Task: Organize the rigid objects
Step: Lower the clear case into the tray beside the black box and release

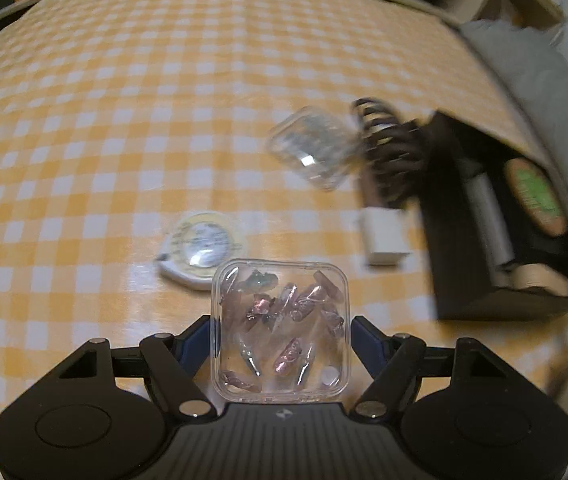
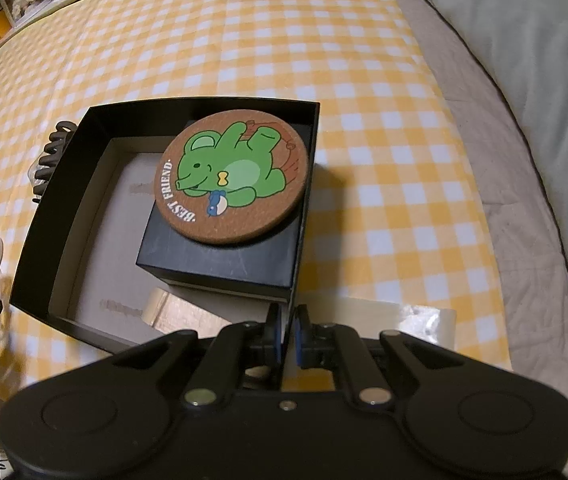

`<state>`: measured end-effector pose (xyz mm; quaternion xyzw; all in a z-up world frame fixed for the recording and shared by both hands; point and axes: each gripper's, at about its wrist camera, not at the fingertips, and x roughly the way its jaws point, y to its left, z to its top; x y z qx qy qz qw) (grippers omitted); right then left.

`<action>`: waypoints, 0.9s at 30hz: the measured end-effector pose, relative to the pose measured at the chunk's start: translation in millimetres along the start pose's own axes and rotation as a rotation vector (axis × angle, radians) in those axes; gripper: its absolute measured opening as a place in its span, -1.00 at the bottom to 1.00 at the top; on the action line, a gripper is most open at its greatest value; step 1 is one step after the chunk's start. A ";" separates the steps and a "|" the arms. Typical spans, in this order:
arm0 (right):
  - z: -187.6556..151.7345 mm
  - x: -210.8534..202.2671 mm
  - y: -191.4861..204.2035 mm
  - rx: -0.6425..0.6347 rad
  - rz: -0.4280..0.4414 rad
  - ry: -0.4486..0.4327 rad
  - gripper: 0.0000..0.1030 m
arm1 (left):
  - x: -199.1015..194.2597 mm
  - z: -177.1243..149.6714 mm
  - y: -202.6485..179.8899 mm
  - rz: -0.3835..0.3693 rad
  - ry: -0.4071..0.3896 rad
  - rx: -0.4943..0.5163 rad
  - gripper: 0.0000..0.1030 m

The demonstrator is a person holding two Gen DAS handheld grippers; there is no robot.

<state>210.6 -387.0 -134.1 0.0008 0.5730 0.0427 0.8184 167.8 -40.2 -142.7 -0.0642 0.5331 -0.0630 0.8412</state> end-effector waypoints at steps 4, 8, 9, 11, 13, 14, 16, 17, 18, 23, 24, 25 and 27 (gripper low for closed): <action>0.7 0.3 -0.2 -0.001 -0.001 0.000 -0.87 | -22.2 7.0 -21.5 -0.105 -0.027 -0.008 0.44; 0.9 1.1 -0.1 -0.005 0.000 0.001 -0.87 | -37.8 24.2 -53.5 -0.176 -0.090 0.022 0.44; 0.8 1.2 0.1 -0.004 0.000 0.001 -0.87 | -39.0 28.9 -62.2 -0.192 -0.099 0.021 0.44; 0.8 1.1 0.4 -0.008 -0.002 0.002 -0.87 | -37.2 37.1 -80.8 -0.221 -0.108 0.018 0.44; 0.1 1.2 0.2 -0.009 -0.002 0.002 -0.87 | -31.5 44.2 -102.1 -0.233 -0.116 0.033 0.44; -0.5 0.9 0.2 -0.007 -0.001 0.002 -0.87 | -27.8 47.8 -110.0 -0.235 -0.118 0.036 0.44; 0.3 1.0 0.2 -0.007 0.000 0.001 -0.87 | -17.4 57.4 -127.2 -0.234 -0.120 0.036 0.44; -0.2 0.8 0.3 -0.007 0.000 0.000 -0.87 | -11.4 61.7 -134.6 -0.229 -0.123 0.035 0.44; -0.1 0.8 0.2 -0.007 0.000 0.000 -0.87 | -6.1 66.7 -140.7 -0.218 -0.127 0.032 0.44; -1.0 1.0 0.4 -0.006 0.002 0.001 -0.86 | 20.1 85.7 -159.7 -0.164 -0.125 0.047 0.44; -0.7 1.1 0.1 -0.006 0.002 0.001 -0.86 | 23.4 87.5 -161.0 -0.150 -0.126 0.057 0.44; -0.9 1.1 0.2 -0.005 0.002 0.001 -0.86 | 27.3 89.8 -162.3 -0.132 -0.131 0.070 0.44; -1.7 0.4 0.7 -0.005 0.004 0.000 -0.86 | 37.0 93.9 -168.9 -0.097 -0.141 0.095 0.44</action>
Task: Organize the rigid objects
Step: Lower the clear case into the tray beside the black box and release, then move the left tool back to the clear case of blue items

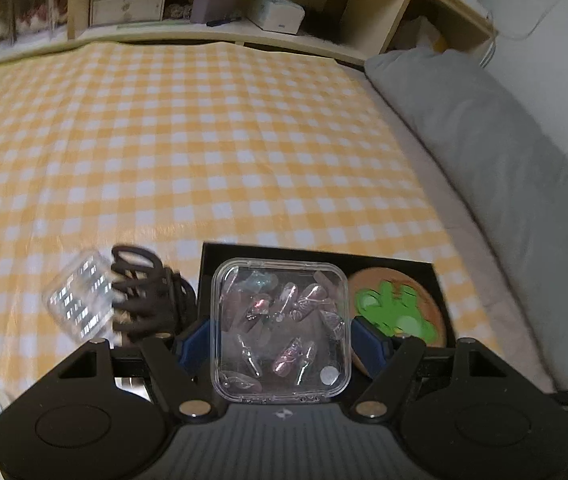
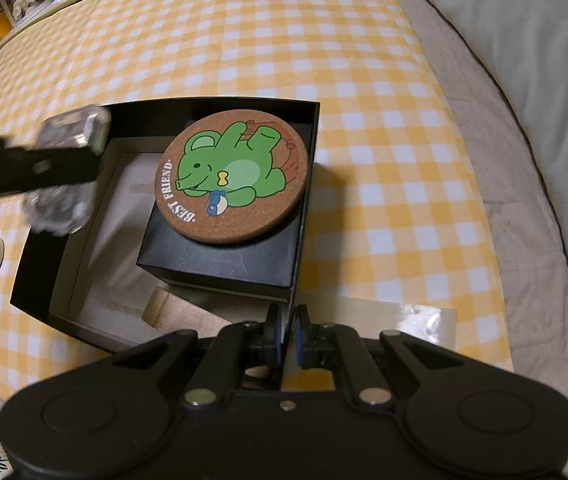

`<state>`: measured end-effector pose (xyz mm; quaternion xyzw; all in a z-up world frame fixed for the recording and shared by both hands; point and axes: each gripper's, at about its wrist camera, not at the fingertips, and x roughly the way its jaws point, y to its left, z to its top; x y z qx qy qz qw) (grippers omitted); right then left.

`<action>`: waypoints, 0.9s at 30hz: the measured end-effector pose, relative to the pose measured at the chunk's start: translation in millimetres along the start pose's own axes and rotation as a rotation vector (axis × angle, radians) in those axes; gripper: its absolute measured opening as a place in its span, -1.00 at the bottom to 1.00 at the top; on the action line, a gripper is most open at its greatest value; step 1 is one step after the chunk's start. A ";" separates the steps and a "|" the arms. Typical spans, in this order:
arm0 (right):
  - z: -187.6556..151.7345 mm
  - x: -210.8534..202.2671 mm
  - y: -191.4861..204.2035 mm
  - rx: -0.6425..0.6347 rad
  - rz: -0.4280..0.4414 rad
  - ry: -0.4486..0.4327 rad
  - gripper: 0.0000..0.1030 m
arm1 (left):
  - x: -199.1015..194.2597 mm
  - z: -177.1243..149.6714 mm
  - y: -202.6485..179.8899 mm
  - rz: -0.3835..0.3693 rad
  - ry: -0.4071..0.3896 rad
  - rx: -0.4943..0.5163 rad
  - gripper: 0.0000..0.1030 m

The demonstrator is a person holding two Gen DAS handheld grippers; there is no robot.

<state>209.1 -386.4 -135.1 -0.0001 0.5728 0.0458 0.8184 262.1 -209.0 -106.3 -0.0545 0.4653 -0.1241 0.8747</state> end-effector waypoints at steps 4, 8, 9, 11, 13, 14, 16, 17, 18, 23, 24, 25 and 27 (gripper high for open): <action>0.7 0.0 -0.9 0.005 0.005 0.000 -0.86 | 16.4 3.3 -0.5 0.025 0.008 0.008 0.44; 2.4 0.4 -2.5 0.008 0.010 0.001 -0.86 | 25.1 -1.4 -6.1 0.045 -0.009 0.052 0.45; 2.7 0.7 -3.0 0.008 0.012 0.000 -0.86 | 25.2 -2.5 -6.7 0.040 -0.028 0.056 0.46; 2.3 0.7 -3.0 0.008 0.012 0.000 -0.86 | 25.0 -3.7 -5.7 0.030 -0.046 0.046 0.56; 1.8 0.2 -2.7 0.009 0.013 -0.001 -0.85 | 25.2 -4.7 -4.3 0.016 -0.051 0.043 0.65; 1.5 0.1 -2.4 0.010 0.015 -0.001 -0.85 | 24.6 -5.7 -4.5 0.013 -0.051 0.046 0.66; 1.0 0.1 -2.5 0.011 0.015 -0.002 -0.85 | 23.0 -7.2 -4.5 0.002 -0.038 0.044 0.69; 1.1 0.0 -2.4 0.010 0.015 -0.002 -0.85 | 22.0 -8.1 -4.0 -0.007 -0.032 0.042 0.71; 1.2 0.0 -2.5 0.011 0.015 -0.002 -0.85 | 20.1 -9.7 -3.4 -0.017 -0.027 0.037 0.72; 1.1 0.2 -2.7 0.010 0.014 -0.001 -0.85 | 4.7 -16.5 2.3 -0.055 -0.008 0.007 0.82; 1.1 0.3 -2.8 0.011 0.014 -0.002 -0.85 | 0.9 -17.6 3.0 -0.066 -0.005 0.000 0.87; 1.0 0.2 -2.6 0.011 0.014 -0.002 -0.85 | -4.6 -19.7 3.7 -0.074 -0.005 -0.006 0.89; 1.1 0.5 -2.7 0.011 0.014 -0.001 -0.85 | -12.4 -21.9 2.4 -0.082 -0.008 -0.002 0.96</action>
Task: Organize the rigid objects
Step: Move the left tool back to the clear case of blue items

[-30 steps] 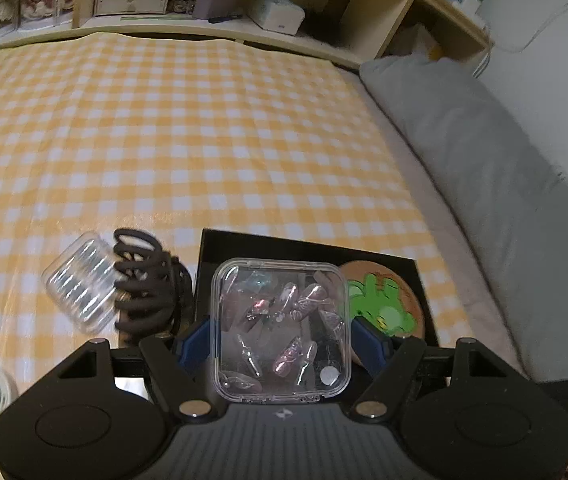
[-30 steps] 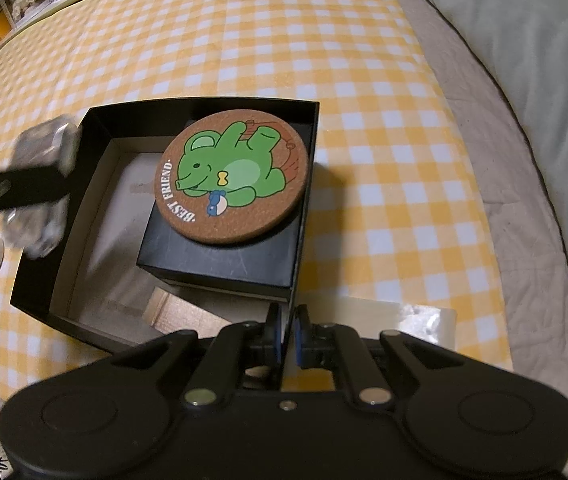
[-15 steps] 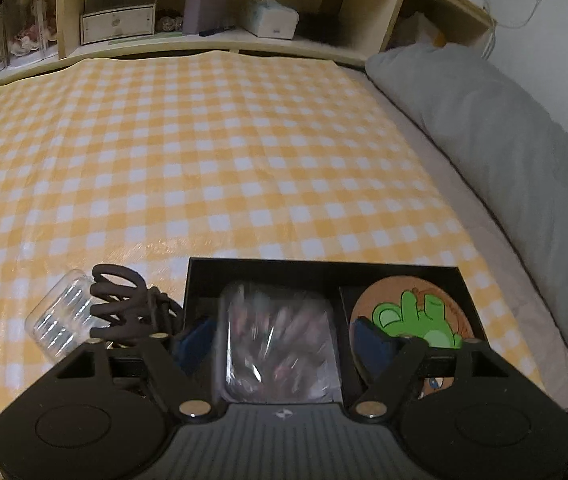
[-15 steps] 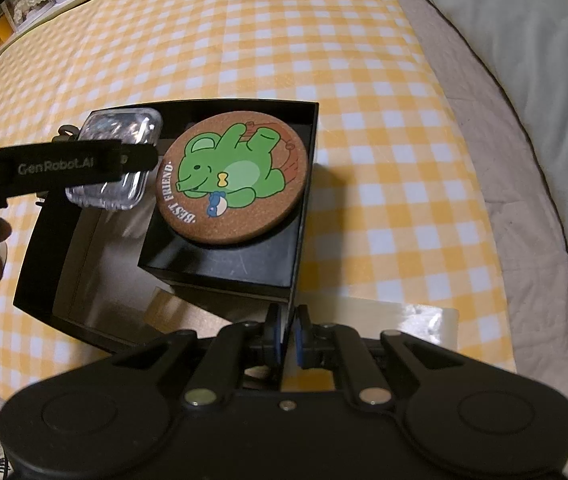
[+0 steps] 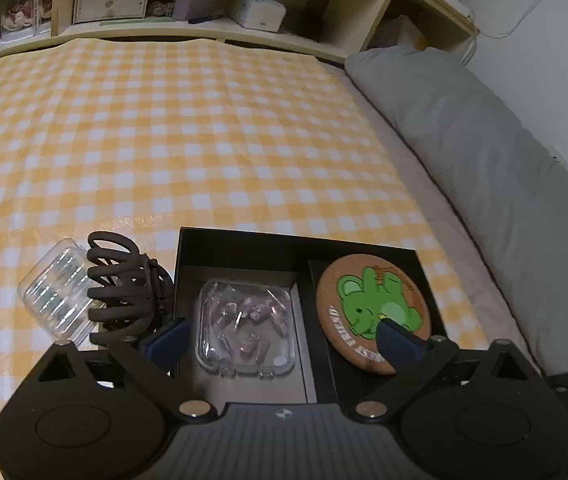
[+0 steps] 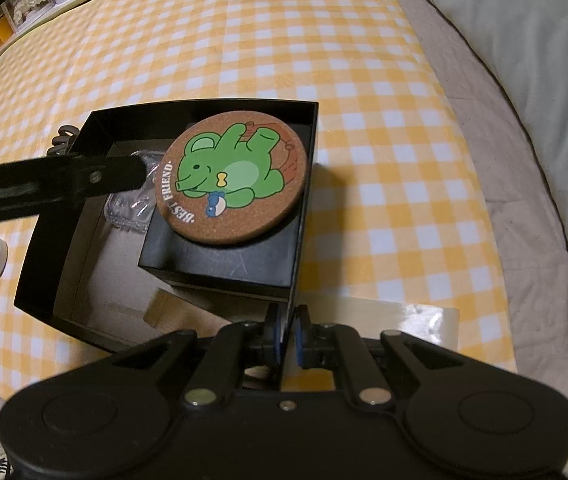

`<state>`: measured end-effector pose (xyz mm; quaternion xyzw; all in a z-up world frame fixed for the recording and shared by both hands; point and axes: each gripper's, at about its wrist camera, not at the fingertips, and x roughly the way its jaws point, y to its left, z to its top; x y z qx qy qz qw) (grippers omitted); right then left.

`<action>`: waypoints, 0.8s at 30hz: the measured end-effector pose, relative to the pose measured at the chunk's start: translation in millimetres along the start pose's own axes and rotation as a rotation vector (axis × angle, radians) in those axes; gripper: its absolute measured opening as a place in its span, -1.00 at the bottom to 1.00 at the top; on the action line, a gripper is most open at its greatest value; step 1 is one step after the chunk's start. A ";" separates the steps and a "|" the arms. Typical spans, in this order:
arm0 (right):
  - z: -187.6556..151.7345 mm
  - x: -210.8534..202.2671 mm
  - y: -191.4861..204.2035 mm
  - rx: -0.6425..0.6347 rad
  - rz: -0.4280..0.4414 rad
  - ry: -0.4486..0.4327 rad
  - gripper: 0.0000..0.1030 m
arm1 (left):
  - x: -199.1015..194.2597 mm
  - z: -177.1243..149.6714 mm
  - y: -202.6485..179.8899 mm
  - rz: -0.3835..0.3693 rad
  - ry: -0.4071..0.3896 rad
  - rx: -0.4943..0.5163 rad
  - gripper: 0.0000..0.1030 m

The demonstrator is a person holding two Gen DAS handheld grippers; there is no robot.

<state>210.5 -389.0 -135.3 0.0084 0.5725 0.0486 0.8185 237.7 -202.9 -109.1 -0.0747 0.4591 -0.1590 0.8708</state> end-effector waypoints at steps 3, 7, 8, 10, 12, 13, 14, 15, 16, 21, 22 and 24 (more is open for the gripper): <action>0.1 0.1 0.5 -0.002 -0.003 0.001 -0.85 | -13.7 -2.7 -2.3 -0.012 -0.007 0.013 1.00; -0.1 0.1 1.1 -0.001 -0.003 0.001 -0.85 | -36.8 -2.7 -1.7 -0.051 -0.019 0.025 1.00; -0.1 0.1 1.4 -0.002 -0.004 0.002 -0.85 | -43.8 -2.0 -2.8 -0.058 -0.027 0.033 1.00; -0.2 0.2 1.7 -0.005 -0.005 0.001 -0.85 | -55.3 -1.9 -4.0 -0.071 -0.033 0.049 1.00; -0.1 0.5 1.4 -0.003 -0.004 0.002 -0.86 | -66.3 -3.1 -3.7 -0.075 -0.037 0.067 1.00; -0.2 0.5 1.5 -0.003 -0.004 0.002 -0.85 | -72.2 -4.6 -2.5 -0.079 -0.041 0.077 1.00; -0.2 0.5 1.7 -0.003 -0.004 0.002 -0.85 | -78.1 -6.6 -0.7 -0.084 -0.044 0.088 1.00; -0.2 0.5 1.6 -0.004 -0.005 0.002 -0.85 | -84.1 -8.5 2.2 -0.087 -0.050 0.098 1.00; -0.2 0.5 1.7 -0.005 -0.006 0.002 -0.86 | -89.0 -10.7 5.6 -0.086 -0.054 0.107 1.00; -0.5 1.5 1.2 -0.004 -0.008 0.003 -0.86 | -104.4 -23.6 28.6 -0.003 -0.079 0.151 1.00; -0.4 1.9 1.4 -0.006 -0.009 0.004 -0.85 | -104.9 -27.2 33.1 0.016 -0.083 0.166 1.00; -0.2 2.0 1.8 -0.009 -0.012 0.006 -0.85 | -104.4 -34.7 43.2 0.040 -0.072 0.199 1.00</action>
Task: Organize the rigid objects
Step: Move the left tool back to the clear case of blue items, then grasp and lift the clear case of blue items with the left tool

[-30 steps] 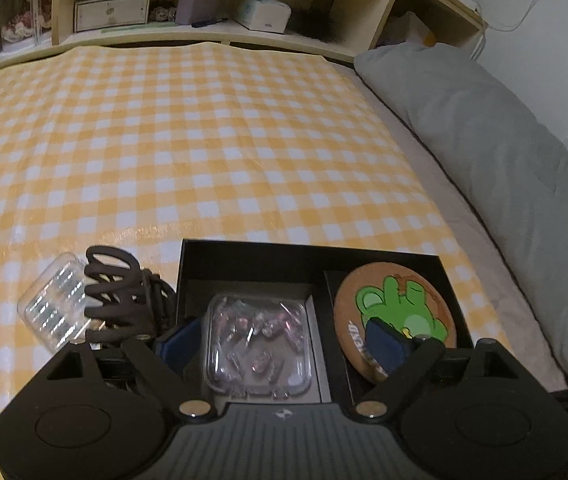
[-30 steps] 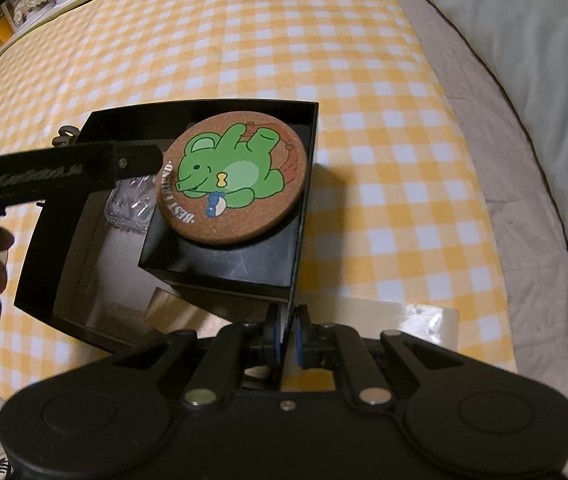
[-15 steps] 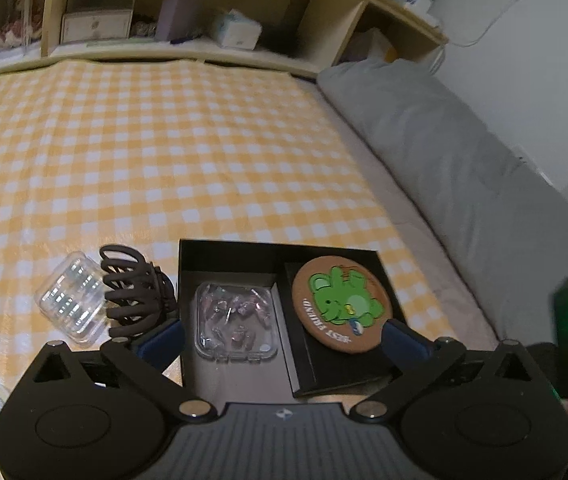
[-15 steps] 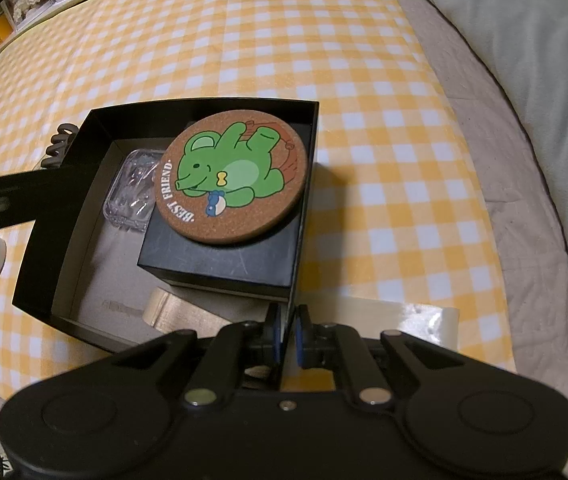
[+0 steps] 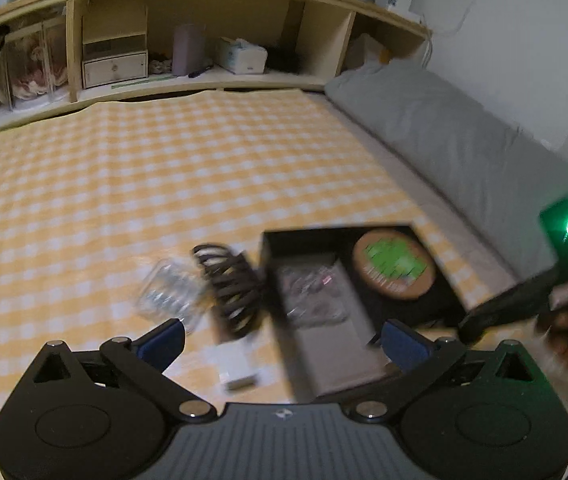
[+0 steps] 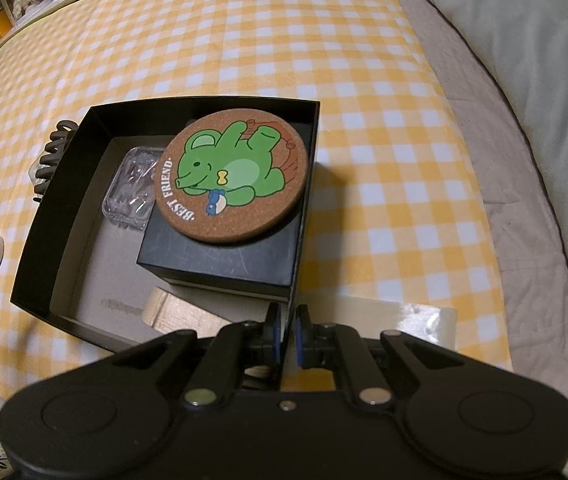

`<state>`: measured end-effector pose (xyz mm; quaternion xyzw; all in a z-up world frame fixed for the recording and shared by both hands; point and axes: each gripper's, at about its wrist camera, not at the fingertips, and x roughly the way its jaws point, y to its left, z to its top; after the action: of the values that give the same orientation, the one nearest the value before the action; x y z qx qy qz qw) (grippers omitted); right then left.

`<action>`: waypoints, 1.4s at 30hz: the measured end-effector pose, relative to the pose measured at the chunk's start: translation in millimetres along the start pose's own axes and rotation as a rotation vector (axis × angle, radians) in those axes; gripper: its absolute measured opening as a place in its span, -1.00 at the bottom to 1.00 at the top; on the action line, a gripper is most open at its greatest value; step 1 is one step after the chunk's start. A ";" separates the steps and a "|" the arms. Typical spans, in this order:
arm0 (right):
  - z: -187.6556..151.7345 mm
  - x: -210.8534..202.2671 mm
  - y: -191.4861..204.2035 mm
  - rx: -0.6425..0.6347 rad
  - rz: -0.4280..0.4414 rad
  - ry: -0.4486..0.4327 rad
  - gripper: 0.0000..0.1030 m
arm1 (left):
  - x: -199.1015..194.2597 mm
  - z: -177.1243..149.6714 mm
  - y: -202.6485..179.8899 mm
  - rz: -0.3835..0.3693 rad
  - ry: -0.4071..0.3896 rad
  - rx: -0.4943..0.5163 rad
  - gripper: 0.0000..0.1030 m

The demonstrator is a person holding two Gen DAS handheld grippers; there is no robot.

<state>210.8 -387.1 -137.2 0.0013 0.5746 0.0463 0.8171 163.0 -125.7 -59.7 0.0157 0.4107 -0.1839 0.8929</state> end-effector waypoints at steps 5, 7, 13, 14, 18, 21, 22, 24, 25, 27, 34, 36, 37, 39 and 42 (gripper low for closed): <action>0.3 -0.9 0.7 -0.006 -0.003 0.001 -0.86 | 7.5 -18.6 30.1 0.026 0.025 -0.011 1.00; 0.2 -1.0 0.8 -0.005 -0.003 0.001 -0.86 | 12.4 -23.0 40.0 0.049 0.033 -0.006 1.00; 0.1 -1.4 0.6 -0.001 0.002 0.001 -0.85 | 29.1 -28.7 65.9 0.152 0.028 0.022 1.00; 0.0 -1.4 0.5 -0.001 0.003 0.001 -0.85 | 32.2 -29.7 70.6 0.144 0.025 0.026 1.00; -0.3 -1.5 0.6 -0.005 -0.001 0.000 -0.85 | 53.5 -32.4 85.7 0.146 0.046 0.041 1.00; -0.6 -1.9 0.6 -0.008 -0.003 -0.001 -0.85 | 68.8 -35.2 89.0 0.136 0.023 0.127 1.00; -0.5 -1.5 0.9 -0.008 -0.001 -0.001 -0.85 | 73.0 -36.0 88.8 0.137 0.017 0.157 1.00; -1.1 -2.0 0.3 -0.008 0.001 -0.003 -0.85 | 82.7 -35.9 88.9 0.139 0.012 0.206 0.99; -0.7 -2.6 -0.3 -0.007 0.002 -0.003 -0.85 | 86.6 -35.5 88.3 0.138 0.009 0.216 0.98; -0.4 -2.6 -1.0 -0.009 0.003 -0.003 -0.85 | 95.5 -34.0 90.8 0.121 0.008 0.220 0.97; -0.1 -1.8 -0.1 -0.027 -0.006 0.002 -0.85 | 122.6 -32.1 97.9 0.068 0.036 0.231 0.82; -0.2 -1.3 1.2 -0.036 -0.011 0.005 -0.85 | 128.0 -27.0 101.8 0.063 0.021 0.216 0.80; -0.1 -1.1 1.5 -0.039 -0.012 0.007 -0.85 | 130.8 -24.6 103.9 0.062 0.010 0.207 0.78; 0.0 -0.7 1.9 -0.041 -0.012 0.007 -0.85 | 136.5 -21.6 108.7 0.058 -0.017 0.173 0.70; 0.0 1.1 2.4 -0.044 -0.012 0.009 -0.85 | 140.6 -23.0 108.3 0.047 -0.052 0.164 0.68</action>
<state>211.0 -384.6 -138.0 -0.0203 0.5773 0.0540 0.8145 266.9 -65.0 -192.2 0.0935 0.3704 -0.1964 0.9030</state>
